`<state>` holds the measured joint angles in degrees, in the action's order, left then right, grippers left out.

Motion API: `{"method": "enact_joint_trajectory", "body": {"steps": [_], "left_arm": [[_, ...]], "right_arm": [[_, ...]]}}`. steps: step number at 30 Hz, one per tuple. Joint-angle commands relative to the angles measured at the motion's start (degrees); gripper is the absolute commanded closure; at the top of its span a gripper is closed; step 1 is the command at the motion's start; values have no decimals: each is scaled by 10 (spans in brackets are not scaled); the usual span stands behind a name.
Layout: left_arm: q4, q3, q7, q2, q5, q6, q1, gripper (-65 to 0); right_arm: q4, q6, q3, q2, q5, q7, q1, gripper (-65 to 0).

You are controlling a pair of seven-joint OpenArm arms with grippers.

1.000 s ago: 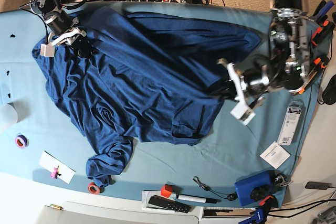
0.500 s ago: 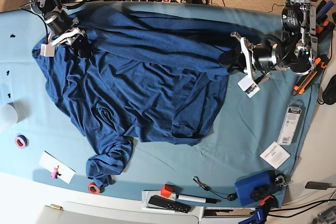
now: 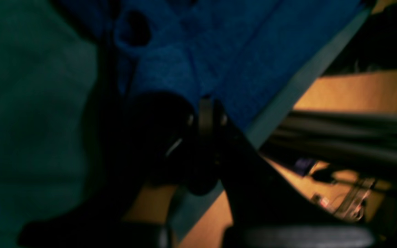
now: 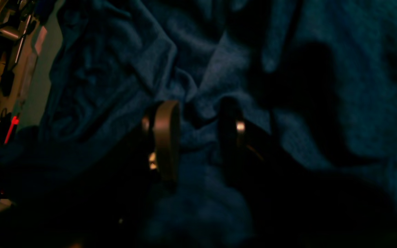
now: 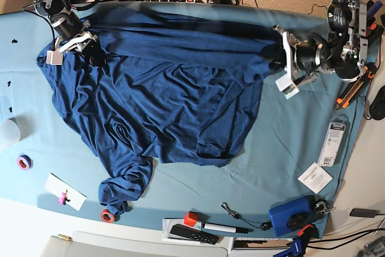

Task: Layout the t-shirt on the table in an organized manner, then fold the t-shirt properly
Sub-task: 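Drag the grasped fabric outward with the left gripper to flatten it, then regrasp the shirt corner with the right gripper and pull it outward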

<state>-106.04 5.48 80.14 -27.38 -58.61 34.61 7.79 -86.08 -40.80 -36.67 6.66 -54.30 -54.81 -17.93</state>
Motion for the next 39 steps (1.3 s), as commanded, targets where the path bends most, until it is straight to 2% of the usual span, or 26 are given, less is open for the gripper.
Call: {"method": "enact_joint_trajectory", "body": {"steps": [1, 2, 3, 5, 6, 7, 14, 18, 20, 25, 31, 33, 35, 39], "left_arm": [[-10, 3, -1, -14, -10, 0, 0, 0], [-10, 3, -2, -18, -10, 0, 3, 0], [-9, 3, -6, -22, -10, 0, 7, -64], [-9, 3, -21, -23, -4, -1, 12, -259], [-9, 3, -31, -23, 5, -2, 13, -326], [-9, 3, -42, -23, 14, -5, 13, -355], [-9, 3, -77, -23, 25, -13, 12, -357], [-9, 3, -82, -23, 25, -13, 12, -357], [-9, 3, -82, -23, 25, -13, 12, -357], [-9, 3, -97, -23, 25, -13, 13, -357], [-9, 3, -118, -20, 24, -13, 12, -356], [-9, 3, -118, -17, 24, -13, 12, -356], [-9, 3, -118, -16, 24, -13, 12, -356], [-9, 3, -118, -15, 24, -13, 12, -356]], "right_arm": [[1, 8, 2, 3, 30, -23, -3, -210], [1, 8, 2, 3, 30, -23, -3, -210], [1, 8, 2, 3, 30, -23, -3, -210], [1, 8, 2, 3, 30, -23, -3, -210], [1, 8, 2, 3, 30, -23, -3, -210], [1, 8, 2, 3, 30, -22, -3, -210], [1, 8, 2, 4, 44, -21, -3, -212], [-5, 8, -7, 9, 6, -34, -3, -308], [-15, 8, -22, 9, -21, -56, -3, -316], [-53, 8, -96, 9, -107, -102, -3, -316], [-115, 8, -209, 9, -176, -147, -3, -316], [-123, 8, -247, 8, -207, -179, -3, -316], [-124, 8, -283, -2, -231, -201, -5, -316], [-124, 8, -322, -37, -258, -200, -38, -316]]}}
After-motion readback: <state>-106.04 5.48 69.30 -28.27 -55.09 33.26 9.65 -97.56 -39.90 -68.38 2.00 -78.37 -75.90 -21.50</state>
